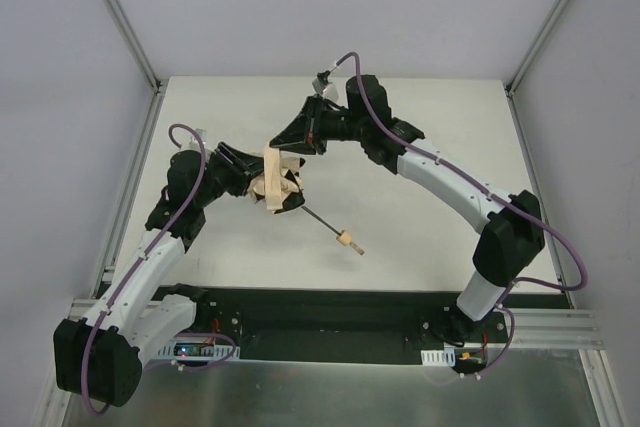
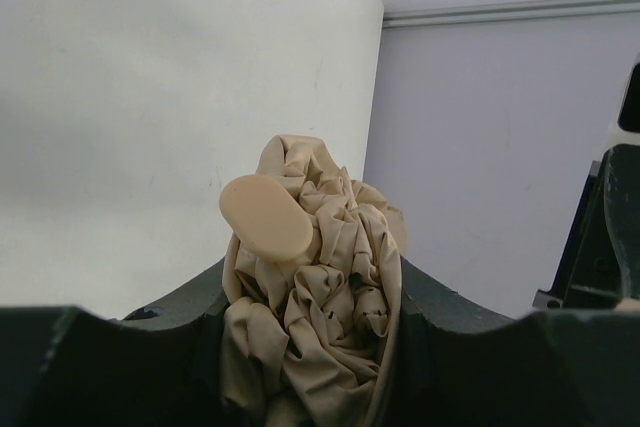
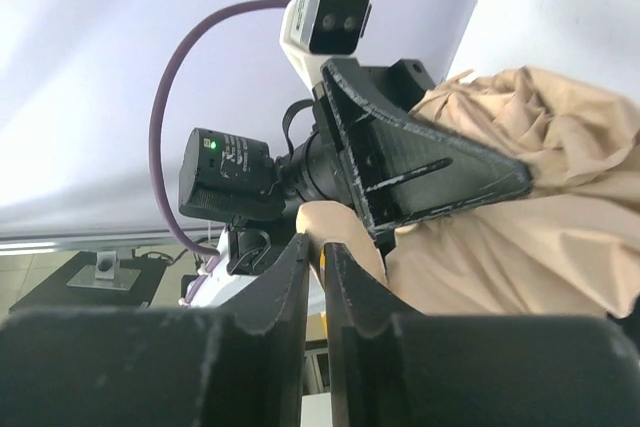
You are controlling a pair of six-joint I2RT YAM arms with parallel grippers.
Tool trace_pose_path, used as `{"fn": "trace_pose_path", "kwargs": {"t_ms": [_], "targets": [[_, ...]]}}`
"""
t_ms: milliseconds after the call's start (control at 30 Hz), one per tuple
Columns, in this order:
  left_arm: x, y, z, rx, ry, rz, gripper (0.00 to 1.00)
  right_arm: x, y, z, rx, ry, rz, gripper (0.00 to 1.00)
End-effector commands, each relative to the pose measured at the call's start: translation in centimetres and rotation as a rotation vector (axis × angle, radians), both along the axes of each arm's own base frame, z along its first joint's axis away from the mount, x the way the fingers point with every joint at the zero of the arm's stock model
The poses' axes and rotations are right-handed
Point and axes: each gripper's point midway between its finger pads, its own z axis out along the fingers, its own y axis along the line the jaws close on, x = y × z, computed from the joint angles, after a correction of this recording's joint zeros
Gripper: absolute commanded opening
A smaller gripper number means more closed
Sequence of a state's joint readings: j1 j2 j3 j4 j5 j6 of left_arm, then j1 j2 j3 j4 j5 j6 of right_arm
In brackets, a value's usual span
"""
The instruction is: Put away the umbrella
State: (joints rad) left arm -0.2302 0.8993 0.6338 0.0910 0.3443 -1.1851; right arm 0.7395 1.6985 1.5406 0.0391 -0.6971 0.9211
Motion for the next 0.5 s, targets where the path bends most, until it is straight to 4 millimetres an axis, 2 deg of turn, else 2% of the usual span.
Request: {"fn": "trace_pose_path", "kwargs": {"t_ms": [0,300,400,467], "targets": [[-0.8,-1.3,3.7,-0.031,-0.125,-0.088,0.0,1.6,-0.9,1.3,0.026,-0.021,-0.023,0.13],[-1.7,-1.1,5.4,-0.023,-0.219,-0.1,0.0,4.6,-1.1,-1.9,-0.018,0.047,-0.06,0.1],[-1.5,-0.8,5.7,-0.017,-0.226,-0.081,0.0,5.1,-2.0,-2.0,-0.049,0.004,-0.054,0.11],[-1.4,-0.9,5.7,-0.022,-0.205,-0.079,0.0,5.3,-3.5,-1.8,-0.089,-0.051,-0.055,0.15]]}}
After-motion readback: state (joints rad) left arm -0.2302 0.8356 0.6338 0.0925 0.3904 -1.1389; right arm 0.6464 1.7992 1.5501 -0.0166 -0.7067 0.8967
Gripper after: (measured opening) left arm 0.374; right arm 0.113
